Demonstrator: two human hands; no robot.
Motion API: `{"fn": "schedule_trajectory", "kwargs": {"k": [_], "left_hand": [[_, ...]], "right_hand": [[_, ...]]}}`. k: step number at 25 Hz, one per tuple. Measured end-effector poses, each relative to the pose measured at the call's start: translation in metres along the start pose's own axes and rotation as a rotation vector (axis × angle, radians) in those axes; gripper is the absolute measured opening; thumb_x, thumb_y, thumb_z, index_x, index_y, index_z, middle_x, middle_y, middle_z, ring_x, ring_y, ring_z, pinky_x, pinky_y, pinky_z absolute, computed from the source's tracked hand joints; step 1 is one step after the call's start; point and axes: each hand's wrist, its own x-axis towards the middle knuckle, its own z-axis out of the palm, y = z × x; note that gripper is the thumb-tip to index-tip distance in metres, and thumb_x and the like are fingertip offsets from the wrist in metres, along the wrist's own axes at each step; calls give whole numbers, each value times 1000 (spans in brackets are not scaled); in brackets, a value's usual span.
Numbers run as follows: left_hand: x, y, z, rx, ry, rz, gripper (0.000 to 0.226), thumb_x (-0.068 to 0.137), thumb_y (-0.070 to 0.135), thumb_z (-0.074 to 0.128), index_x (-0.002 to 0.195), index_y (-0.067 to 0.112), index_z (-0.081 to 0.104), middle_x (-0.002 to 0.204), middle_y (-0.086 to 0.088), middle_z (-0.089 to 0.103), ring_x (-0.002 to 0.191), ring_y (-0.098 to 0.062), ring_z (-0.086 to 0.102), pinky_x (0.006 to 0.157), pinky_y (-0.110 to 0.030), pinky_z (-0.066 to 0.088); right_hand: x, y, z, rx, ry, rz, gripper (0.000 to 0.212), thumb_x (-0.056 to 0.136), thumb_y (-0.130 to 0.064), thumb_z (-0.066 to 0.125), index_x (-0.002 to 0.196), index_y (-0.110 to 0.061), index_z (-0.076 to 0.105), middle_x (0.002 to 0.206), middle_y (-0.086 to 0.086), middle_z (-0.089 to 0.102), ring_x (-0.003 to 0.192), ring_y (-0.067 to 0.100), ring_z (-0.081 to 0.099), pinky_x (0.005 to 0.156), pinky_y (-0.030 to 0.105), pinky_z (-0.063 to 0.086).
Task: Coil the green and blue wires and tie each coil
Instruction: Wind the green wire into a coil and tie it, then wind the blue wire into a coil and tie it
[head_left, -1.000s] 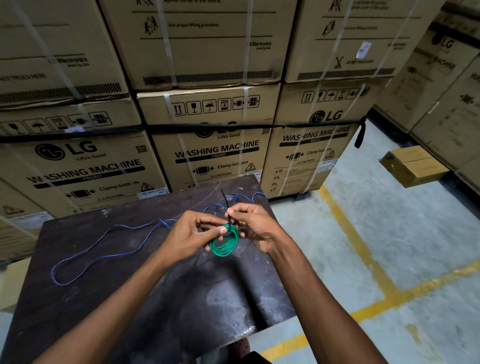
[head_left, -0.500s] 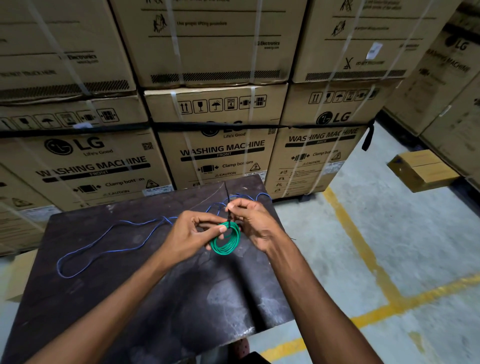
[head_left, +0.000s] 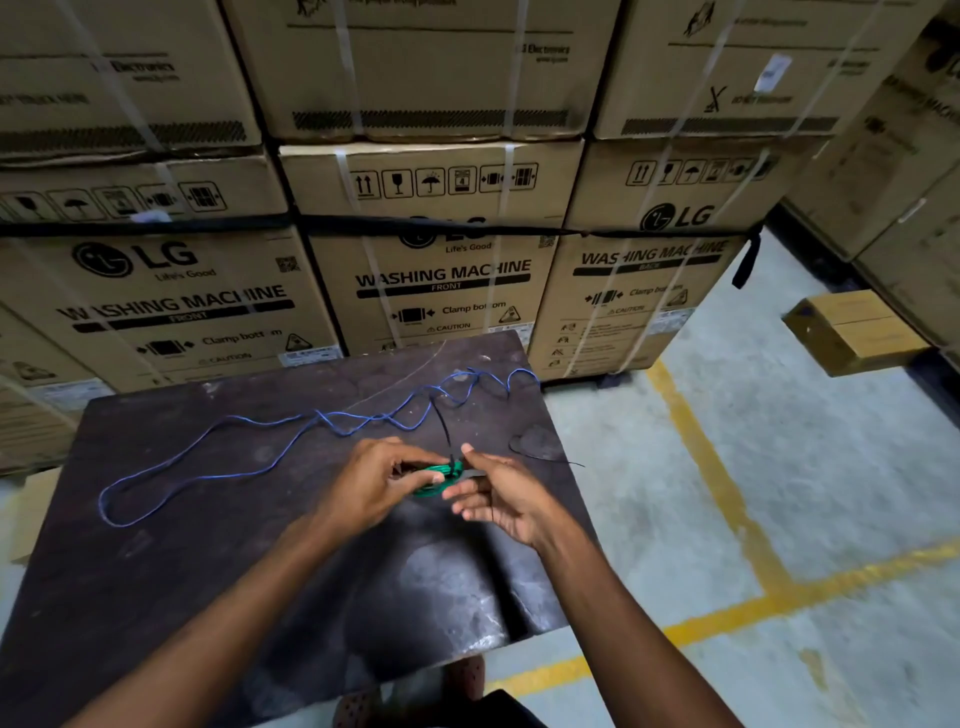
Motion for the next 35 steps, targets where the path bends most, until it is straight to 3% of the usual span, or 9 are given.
{"fn": "schedule_trajectory", "kwargs": {"k": [6, 11, 13, 16, 20, 23, 27, 31, 35], "left_hand": [[1, -20, 73, 144, -130, 310, 50, 99, 55, 42, 106, 21, 79, 96, 10, 79, 78, -6, 52, 71, -21, 45], [3, -52, 160, 39, -172, 135, 30, 89, 33, 62, 107, 17, 80, 110, 8, 78, 96, -1, 58, 95, -6, 39], [3, -57, 188, -47, -128, 3, 20, 86, 21, 69, 102, 18, 81, 107, 17, 76, 100, 5, 62, 97, -10, 44], [12, -69, 230, -267, -54, -324, 31, 86, 2, 74, 97, 32, 77, 94, 34, 73, 94, 11, 68, 87, -12, 51], [30, -76, 273, -322, 72, -497, 20, 82, -1, 78, 94, 14, 77, 93, 4, 74, 78, 11, 68, 73, -6, 49], [36, -77, 288, -316, 109, -558, 18, 78, -2, 80, 92, 9, 78, 89, -1, 75, 72, 13, 66, 68, -6, 49], [38, -74, 290, -276, 92, -561, 16, 78, 0, 81, 88, 12, 78, 79, 9, 73, 68, 13, 65, 65, -3, 47], [37, -76, 284, -293, 87, -584, 15, 78, 1, 82, 86, 13, 78, 77, 11, 73, 67, 12, 66, 66, -4, 47], [48, -83, 256, -327, 112, -599, 13, 81, 6, 81, 89, 15, 77, 78, 13, 73, 68, 8, 67, 68, -8, 50]], "right_hand": [[16, 40, -48, 133, 138, 67, 13, 100, -5, 59, 92, -13, 65, 74, 12, 71, 48, 14, 67, 51, 24, 59], [35, 83, -107, 181, 312, 49, 13, 92, 3, 66, 95, -9, 68, 74, 10, 70, 51, 13, 62, 56, 27, 61], [45, 100, -123, 182, 376, 29, 14, 92, 4, 66, 97, -10, 67, 81, 9, 72, 60, 15, 68, 59, 29, 62], [65, 123, -144, 172, 465, -14, 16, 92, 4, 66, 96, -12, 65, 85, 11, 73, 74, 18, 72, 60, 31, 61], [89, 141, -160, 143, 552, -81, 18, 88, 7, 66, 94, -10, 66, 83, 18, 72, 70, 21, 72, 67, 42, 62], [101, 148, -167, 56, 604, -126, 16, 85, 2, 70, 91, -13, 71, 77, 15, 71, 67, 24, 72, 68, 51, 63], [107, 149, -171, -275, 776, -253, 7, 80, -16, 76, 85, -21, 77, 73, 2, 71, 68, 19, 70, 67, 33, 59], [104, 137, -168, -371, 799, -257, 8, 84, -12, 71, 85, -18, 76, 78, -1, 74, 72, 6, 67, 70, 13, 48], [110, 113, -160, -472, 791, -295, 11, 86, -13, 70, 80, -22, 73, 80, -8, 74, 78, 7, 67, 72, 7, 44]]}}
